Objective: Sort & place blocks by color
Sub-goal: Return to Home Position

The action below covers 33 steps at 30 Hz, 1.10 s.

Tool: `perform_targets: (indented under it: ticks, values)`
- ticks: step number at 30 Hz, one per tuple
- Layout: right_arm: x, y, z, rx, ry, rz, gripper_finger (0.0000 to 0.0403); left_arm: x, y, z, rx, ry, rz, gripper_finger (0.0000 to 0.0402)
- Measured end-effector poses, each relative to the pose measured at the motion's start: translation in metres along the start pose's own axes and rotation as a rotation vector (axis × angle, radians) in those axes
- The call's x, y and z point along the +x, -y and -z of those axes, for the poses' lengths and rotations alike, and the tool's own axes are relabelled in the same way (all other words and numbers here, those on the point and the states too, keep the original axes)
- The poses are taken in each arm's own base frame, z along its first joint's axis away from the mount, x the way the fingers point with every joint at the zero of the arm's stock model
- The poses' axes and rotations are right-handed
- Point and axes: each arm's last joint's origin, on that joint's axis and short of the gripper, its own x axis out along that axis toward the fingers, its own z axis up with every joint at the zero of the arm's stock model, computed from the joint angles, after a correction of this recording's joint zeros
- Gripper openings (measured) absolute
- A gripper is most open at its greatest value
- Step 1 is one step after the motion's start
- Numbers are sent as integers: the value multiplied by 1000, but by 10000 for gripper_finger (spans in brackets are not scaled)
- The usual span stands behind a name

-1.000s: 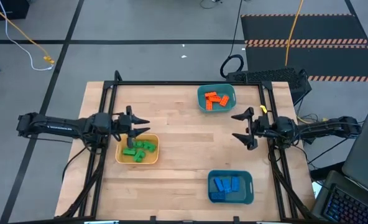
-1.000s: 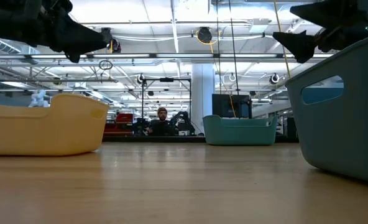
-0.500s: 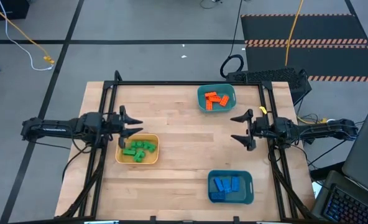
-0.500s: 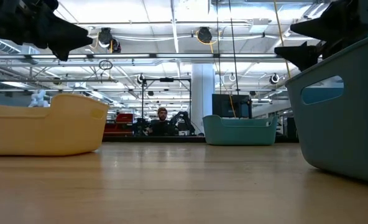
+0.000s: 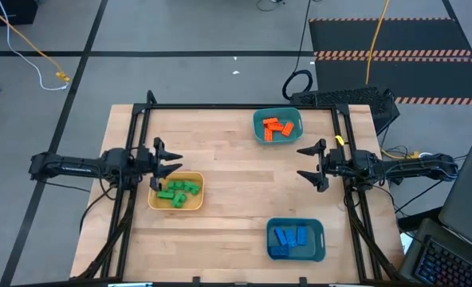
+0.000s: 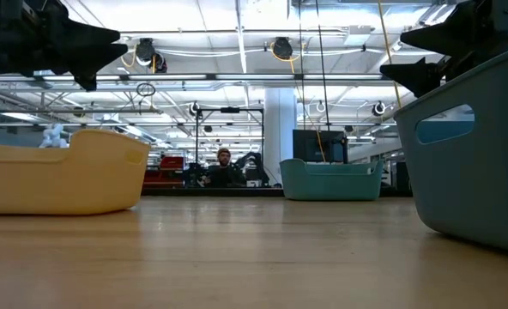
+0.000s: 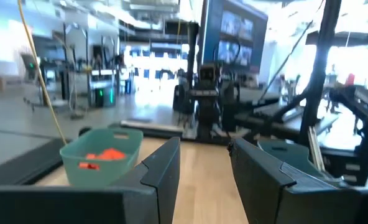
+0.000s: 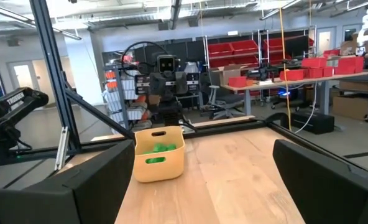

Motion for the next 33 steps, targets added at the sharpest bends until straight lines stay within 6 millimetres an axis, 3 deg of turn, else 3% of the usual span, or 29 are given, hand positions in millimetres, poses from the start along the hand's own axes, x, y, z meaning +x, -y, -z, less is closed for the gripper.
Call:
perform_targets:
  ticks: [33]
  values:
    - [-2, -1, 2, 33, -24, -56, 375, -1, -2, 0, 18, 40, -18, 143]
